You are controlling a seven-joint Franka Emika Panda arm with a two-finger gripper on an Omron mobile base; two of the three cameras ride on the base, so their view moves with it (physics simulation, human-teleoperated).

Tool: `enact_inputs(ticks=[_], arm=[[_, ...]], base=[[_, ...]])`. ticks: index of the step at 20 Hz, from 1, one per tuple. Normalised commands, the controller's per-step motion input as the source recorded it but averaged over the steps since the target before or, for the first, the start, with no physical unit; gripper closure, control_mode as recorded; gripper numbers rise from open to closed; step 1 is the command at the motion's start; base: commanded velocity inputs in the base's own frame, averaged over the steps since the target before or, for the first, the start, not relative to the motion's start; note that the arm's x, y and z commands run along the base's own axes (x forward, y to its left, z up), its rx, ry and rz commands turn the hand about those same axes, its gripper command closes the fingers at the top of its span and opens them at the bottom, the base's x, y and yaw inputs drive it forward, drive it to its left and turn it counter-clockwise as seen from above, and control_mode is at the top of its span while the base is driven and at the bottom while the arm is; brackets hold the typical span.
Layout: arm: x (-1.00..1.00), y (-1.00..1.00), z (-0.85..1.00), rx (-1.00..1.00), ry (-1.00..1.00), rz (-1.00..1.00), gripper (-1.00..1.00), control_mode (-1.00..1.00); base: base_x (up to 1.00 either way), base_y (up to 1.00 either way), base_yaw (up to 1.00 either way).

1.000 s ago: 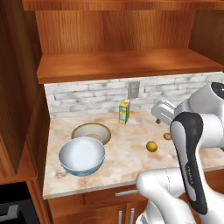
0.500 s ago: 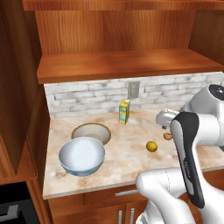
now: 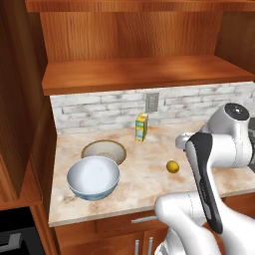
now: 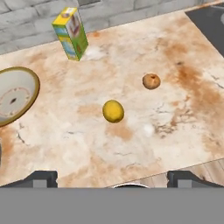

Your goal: Pick both bowls and place them on the counter. Then place the lemon in one bowl and place the tangerine in the other bowl.

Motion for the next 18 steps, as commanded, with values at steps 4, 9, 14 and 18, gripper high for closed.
enact_inputs(ticks=[4,9,14,18], arm=[[0.31,-0.09,-0.32,0.00,0.00,0.04,-1.00,-1.00],[0.35,-0.02,-0.28,0.00,0.00,0.02,-1.00,-1.00],[0.41,0.00,-0.27,0.00,0.00,0.03,-1.00,-1.00],[0.25,-0.02,-0.26,-0.02,0.00,0.04,-1.00,-1.00]], base=[[0.00,0.00,0.00],[0.00,0.00,0.00],[0.00,0.00,0.00],[0.00,0.00,0.00]])
